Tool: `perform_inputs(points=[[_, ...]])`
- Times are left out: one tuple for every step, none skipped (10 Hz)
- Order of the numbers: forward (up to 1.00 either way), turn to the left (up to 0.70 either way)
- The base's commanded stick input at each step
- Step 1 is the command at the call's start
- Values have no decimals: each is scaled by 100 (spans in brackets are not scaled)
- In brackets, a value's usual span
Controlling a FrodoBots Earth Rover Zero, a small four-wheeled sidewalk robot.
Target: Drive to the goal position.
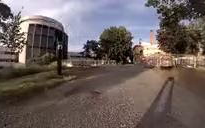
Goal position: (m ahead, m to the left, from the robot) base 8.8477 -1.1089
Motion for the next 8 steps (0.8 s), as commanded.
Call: perform_inputs(points=[[45, -27], [45, -27], [45, 0], [45, 0], [45, 0], [45, 0], [45, 0], [45, 0]])
